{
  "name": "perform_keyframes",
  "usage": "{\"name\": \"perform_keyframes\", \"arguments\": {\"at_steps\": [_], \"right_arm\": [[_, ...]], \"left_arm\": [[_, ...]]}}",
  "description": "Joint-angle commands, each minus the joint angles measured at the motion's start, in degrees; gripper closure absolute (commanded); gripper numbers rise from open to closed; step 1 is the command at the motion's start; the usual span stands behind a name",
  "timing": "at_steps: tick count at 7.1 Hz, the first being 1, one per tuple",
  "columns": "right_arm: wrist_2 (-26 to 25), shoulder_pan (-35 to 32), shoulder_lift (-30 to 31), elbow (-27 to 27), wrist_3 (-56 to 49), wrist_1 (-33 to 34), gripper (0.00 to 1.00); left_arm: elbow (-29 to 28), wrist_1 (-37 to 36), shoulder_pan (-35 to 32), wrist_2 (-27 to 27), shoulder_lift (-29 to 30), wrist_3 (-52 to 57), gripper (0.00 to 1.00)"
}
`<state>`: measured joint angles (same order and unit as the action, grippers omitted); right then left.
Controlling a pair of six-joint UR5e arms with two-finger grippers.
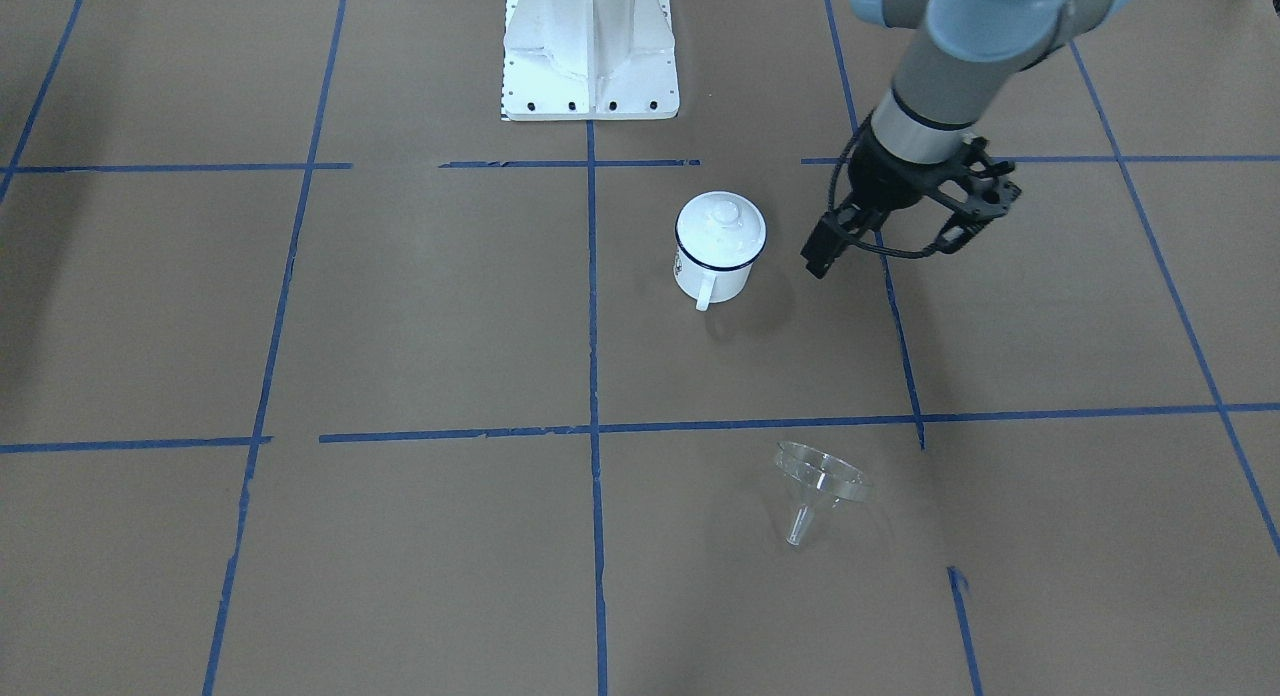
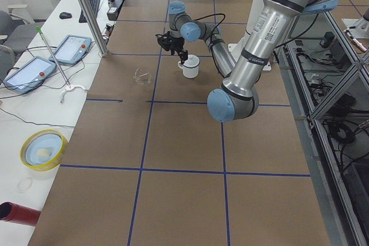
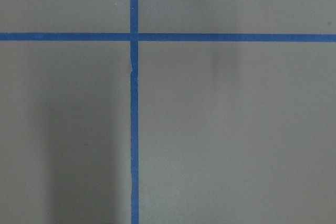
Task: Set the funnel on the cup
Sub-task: 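Reach the left gripper down to the white lid on the mug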
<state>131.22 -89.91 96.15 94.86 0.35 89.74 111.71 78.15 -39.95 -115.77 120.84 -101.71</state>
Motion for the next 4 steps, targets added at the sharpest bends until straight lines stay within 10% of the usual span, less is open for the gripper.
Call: {"name": "perform_keyframes", "arguments": {"at_steps": [1, 4], "right_arm": [[0.0, 0.0, 0.0, 0.06, 0.0, 0.0, 0.0], [0.0, 0.0, 0.0, -0.02, 0.0, 0.0, 0.0]], "left_arm": [[-0.18, -3.24, 5.83, 3.09, 3.87, -4.02, 0.0], [-0.18, -3.44, 10.68, 8.54, 3.52, -7.02, 0.16]]}}
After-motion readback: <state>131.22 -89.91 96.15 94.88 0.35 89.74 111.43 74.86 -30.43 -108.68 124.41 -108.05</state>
